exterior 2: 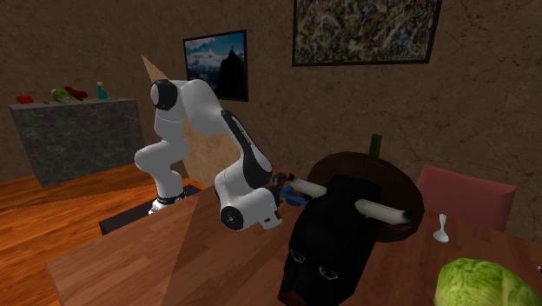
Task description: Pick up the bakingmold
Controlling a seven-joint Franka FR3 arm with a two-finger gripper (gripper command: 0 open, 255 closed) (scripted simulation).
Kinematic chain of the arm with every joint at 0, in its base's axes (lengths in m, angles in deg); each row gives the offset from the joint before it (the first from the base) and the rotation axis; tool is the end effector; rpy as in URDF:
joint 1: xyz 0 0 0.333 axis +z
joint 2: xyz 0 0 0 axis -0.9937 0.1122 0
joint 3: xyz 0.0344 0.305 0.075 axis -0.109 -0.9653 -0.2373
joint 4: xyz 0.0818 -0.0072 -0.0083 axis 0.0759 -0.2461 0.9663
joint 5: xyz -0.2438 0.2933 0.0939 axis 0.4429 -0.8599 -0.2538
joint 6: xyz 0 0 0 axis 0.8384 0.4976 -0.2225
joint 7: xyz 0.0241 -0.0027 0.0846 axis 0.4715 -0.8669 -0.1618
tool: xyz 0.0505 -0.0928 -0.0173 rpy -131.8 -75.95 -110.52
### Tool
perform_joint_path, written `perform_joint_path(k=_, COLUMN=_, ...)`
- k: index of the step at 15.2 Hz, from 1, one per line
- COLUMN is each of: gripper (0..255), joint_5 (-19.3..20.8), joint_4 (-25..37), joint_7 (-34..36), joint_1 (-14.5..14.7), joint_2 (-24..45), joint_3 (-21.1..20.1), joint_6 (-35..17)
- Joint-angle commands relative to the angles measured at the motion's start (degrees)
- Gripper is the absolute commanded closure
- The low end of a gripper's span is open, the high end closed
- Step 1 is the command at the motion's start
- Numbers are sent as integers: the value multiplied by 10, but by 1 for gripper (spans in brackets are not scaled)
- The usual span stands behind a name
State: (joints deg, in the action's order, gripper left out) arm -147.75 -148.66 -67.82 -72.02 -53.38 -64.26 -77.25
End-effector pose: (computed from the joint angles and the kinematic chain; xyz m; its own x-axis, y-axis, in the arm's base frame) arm 0.5470 0.0412 0.2765 0.9799 0.1526 -0.1288 -0.0899 -0.2386 -0.9669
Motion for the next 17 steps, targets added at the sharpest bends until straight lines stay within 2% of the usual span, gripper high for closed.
perform_joint_path(k=1, gripper=0, joint_5=-5, joint_4=3, joint_7=-10, joint_1=-2, joint_2=13, joint_3=-3, joint_6=1)
perform_joint_path(k=6, gripper=0, joint_5=-11, joint_4=6, joint_7=-28, joint_1=1, joint_2=36, joint_3=-1, joint_6=0)
perform_joint_path(k=7, gripper=255, joint_5=-11, joint_4=7, joint_7=-27, joint_1=1, joint_2=35, joint_3=-1, joint_6=-1)
perform_joint_path(k=17, gripper=255, joint_5=-10, joint_4=5, joint_7=-23, joint_1=1, joint_2=30, joint_3=0, joint_6=0)
